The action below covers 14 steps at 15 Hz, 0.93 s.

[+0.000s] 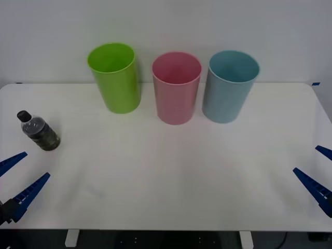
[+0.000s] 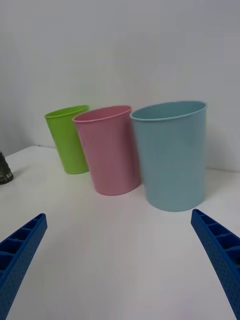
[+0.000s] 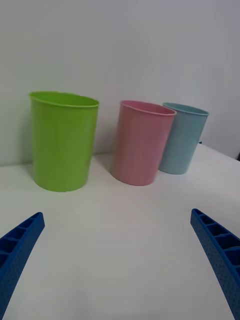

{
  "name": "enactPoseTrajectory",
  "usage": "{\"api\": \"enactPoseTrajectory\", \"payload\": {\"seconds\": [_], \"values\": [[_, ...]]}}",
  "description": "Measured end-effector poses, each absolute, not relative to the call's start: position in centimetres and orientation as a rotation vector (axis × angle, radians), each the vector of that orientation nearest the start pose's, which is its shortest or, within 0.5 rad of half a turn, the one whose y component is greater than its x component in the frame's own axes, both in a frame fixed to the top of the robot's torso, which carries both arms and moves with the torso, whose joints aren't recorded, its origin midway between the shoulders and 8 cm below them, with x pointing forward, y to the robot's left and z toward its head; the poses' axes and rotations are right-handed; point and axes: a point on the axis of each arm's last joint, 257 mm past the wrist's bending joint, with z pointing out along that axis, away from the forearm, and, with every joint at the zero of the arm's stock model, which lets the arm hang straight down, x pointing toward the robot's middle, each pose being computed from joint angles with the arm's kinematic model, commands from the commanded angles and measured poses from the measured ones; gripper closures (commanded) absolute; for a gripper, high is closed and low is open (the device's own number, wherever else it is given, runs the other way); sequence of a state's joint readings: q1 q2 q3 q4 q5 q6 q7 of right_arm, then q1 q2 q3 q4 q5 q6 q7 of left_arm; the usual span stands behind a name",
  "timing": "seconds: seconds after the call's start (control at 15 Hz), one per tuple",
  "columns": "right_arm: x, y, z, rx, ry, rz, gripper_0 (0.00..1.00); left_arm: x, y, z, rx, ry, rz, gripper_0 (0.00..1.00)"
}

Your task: Grasp the object on the table and drop it into the matching bin: aluminum can to the light blue bin, PET bottle to the pink bin.

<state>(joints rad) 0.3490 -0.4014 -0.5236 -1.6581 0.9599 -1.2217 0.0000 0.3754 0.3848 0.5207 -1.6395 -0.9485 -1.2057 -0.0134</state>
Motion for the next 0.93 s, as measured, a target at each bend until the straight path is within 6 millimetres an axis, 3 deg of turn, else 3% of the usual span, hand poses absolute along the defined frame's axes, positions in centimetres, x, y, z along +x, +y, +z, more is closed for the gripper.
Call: {"api": "enactPoseTrajectory", "payload": {"seconds": [0.4, 0.93], "values": [[34.2, -33.0, -16.9, -0.465, 1.441, 0.567, 0.00, 34.9, 37.1, -19.8, 0.310, 1.522, -0.415, 0.00], [34.2, -33.0, -16.9, -0.465, 1.441, 0.567, 0.00, 36.2, 42.5, -24.3, 0.250, 1.634, -0.189, 0.00]]}}
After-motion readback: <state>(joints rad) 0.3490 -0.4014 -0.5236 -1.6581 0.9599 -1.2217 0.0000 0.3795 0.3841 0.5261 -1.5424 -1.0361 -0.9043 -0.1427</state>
